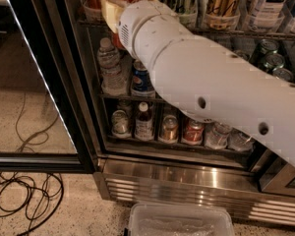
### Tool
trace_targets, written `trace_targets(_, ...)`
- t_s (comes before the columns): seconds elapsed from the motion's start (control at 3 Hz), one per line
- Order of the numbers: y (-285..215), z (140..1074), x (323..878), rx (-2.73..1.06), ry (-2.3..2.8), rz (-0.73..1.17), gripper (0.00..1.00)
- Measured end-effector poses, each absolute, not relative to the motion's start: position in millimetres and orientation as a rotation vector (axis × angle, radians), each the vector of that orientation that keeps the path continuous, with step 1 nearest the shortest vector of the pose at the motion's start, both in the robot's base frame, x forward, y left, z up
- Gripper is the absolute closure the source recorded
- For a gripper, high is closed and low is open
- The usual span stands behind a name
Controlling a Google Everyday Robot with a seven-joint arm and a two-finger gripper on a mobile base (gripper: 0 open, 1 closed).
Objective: Pick coke can from top shelf of fridge
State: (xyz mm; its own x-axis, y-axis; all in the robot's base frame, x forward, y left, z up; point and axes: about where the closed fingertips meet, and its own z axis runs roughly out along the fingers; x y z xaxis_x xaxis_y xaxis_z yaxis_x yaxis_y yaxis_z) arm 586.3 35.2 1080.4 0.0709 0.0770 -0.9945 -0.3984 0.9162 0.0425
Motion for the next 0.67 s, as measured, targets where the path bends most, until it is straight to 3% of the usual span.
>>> trace_targets(0.67, 47.1, 1069.4, 546.8, -0.276, 1.539, 0.464, 1.0)
